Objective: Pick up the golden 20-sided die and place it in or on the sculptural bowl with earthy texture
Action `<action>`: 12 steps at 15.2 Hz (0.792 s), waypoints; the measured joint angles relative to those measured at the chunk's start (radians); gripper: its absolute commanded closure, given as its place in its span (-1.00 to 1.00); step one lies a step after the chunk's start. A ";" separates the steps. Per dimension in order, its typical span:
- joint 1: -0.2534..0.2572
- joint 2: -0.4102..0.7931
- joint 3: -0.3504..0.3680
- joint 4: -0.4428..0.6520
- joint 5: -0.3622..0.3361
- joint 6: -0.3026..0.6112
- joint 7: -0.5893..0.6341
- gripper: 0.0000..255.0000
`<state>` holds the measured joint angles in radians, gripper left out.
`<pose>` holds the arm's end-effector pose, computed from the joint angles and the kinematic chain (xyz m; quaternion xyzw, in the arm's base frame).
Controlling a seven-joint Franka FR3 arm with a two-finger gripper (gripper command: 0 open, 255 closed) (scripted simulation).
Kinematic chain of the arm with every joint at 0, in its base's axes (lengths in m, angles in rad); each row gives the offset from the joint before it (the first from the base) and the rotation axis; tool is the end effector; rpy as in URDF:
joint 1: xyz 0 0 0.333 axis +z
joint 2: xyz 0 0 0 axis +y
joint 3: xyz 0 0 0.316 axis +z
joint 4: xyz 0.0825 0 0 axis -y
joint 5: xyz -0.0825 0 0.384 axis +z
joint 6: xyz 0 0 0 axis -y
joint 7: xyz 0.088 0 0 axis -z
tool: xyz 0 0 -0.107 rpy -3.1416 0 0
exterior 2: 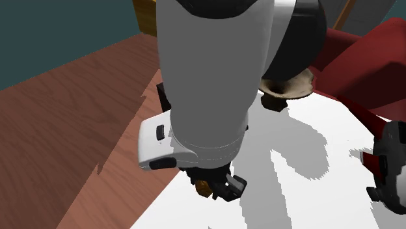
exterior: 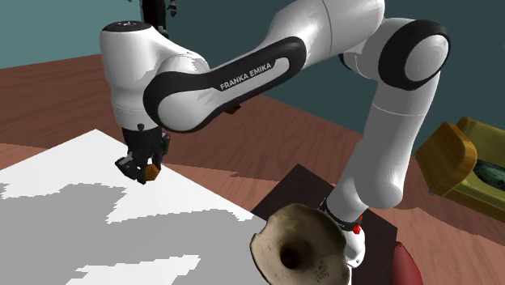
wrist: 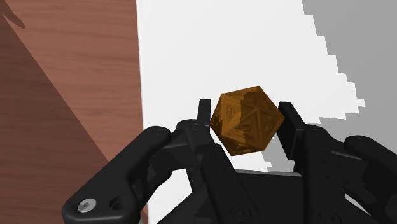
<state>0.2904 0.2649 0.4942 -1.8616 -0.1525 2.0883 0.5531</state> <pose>0.4517 0.4172 0.3915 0.9893 0.1460 0.0012 0.0040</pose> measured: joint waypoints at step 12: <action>-0.007 -0.057 0.011 0.095 0.037 -0.145 -0.024 1.00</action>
<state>0.2838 0.2077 0.5056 -1.7661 -0.1159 1.9433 0.5296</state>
